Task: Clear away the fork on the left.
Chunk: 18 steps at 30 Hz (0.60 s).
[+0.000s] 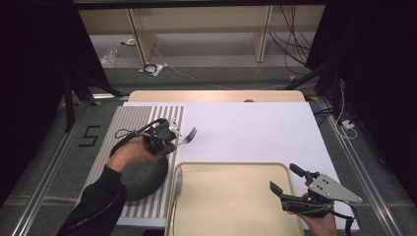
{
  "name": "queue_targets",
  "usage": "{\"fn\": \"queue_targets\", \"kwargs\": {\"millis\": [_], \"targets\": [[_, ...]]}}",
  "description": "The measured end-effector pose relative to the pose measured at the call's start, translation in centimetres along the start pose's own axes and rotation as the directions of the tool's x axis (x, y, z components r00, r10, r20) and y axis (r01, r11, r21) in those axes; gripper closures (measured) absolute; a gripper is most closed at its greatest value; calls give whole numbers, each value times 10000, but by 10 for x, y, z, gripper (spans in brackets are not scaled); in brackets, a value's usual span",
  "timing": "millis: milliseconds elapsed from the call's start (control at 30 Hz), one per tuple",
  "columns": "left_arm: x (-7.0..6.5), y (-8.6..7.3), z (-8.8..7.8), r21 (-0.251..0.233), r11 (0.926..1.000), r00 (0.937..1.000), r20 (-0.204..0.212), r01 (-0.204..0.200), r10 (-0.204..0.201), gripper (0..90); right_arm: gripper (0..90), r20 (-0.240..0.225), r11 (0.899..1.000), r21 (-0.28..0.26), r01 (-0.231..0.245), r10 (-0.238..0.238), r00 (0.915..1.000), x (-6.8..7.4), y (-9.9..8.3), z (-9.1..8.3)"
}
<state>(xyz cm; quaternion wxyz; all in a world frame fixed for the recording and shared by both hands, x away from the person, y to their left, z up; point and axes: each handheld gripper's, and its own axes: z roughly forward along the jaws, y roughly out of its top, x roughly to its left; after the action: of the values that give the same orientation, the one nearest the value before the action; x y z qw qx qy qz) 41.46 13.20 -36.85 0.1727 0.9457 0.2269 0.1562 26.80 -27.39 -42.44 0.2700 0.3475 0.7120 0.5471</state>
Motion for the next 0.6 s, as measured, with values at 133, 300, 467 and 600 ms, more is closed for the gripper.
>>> {"fn": "queue_targets", "kwargs": {"millis": [133,300,467,600], "targets": [[-16,0,0,-101,9998,9997,139,-195,196,842,163,-33,10000,-20,21,-21,10000,0,0,1],[-30,-1,0,-386,9990,9991,361,-202,216,842,163,-18,10000,-26,42,-42,10000,0,0,0],[-50,1,0,-294,9982,9967,609,-523,540,842,163,-54,10000,-42,29,-29,10000,2,0,0],[-59,4,2,-158,9975,9947,754,-685,695,842,162,-52,10000,-23,76,-76,10000,2,0,1]]}}
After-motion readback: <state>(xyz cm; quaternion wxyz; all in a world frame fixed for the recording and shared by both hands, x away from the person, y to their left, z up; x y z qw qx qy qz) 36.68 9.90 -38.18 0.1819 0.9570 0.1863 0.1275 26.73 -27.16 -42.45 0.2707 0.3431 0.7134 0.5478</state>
